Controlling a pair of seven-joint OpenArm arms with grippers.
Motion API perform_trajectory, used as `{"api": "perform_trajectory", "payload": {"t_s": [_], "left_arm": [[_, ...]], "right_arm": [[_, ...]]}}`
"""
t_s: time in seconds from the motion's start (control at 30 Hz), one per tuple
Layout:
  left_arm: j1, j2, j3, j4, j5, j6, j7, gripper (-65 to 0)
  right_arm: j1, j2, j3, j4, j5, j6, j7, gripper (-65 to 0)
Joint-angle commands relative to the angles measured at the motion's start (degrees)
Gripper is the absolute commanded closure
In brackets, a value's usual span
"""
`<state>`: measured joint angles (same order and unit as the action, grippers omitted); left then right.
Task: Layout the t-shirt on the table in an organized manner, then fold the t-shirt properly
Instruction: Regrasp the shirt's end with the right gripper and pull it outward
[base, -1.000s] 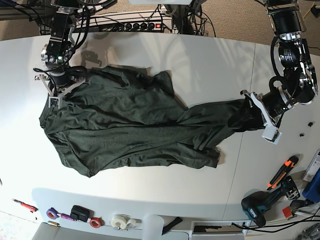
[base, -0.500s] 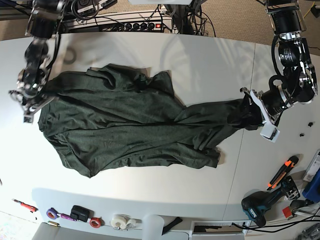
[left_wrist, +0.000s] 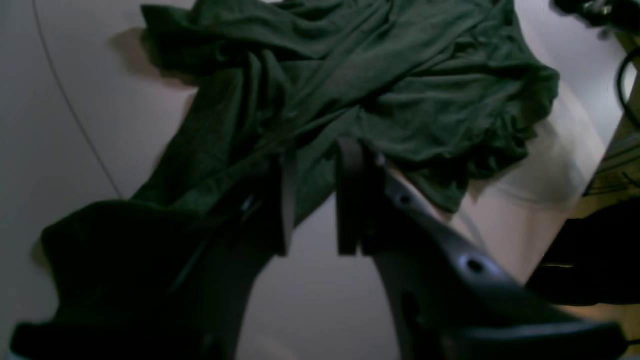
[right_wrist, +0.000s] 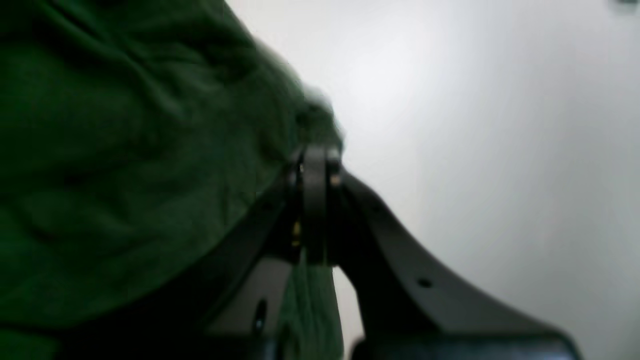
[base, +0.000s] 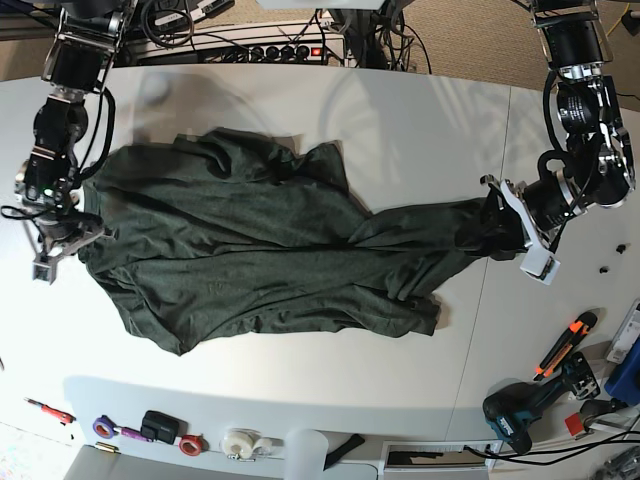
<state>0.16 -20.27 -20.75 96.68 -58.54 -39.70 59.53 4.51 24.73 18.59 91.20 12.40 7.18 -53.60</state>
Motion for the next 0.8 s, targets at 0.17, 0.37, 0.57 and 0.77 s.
{"api": "perform_trajectory", "payload": {"t_s": [0.17,0.37,0.57,0.77], "left_arm": [[-1.0,-0.7,-0.4,0.9,-1.1,-0.3,-1.6,-12.2],[-1.0,-0.3,-0.4,0.9,-1.5,-0.3,-2.5,-12.2],[-1.0,1.2,-0.4,0.9,-1.5,-0.3,-2.1,-12.2],[-1.0,2.7,-0.4,0.9,-1.6,-0.3,-1.6,-12.2]], "right_arm": [[-6.3,-3.4,17.9,10.2,7.2,1.0,0.8,0.0],[-11.5,-15.6,39.2,12.7,32.8,16.0,-3.5,0.0],[-15.4,-21.7,45.8,12.6,40.7,22.0,-5.0,-23.0],[-15.9,-23.4,44.0,12.6,40.0,19.8,-4.9,-34.4]]}}
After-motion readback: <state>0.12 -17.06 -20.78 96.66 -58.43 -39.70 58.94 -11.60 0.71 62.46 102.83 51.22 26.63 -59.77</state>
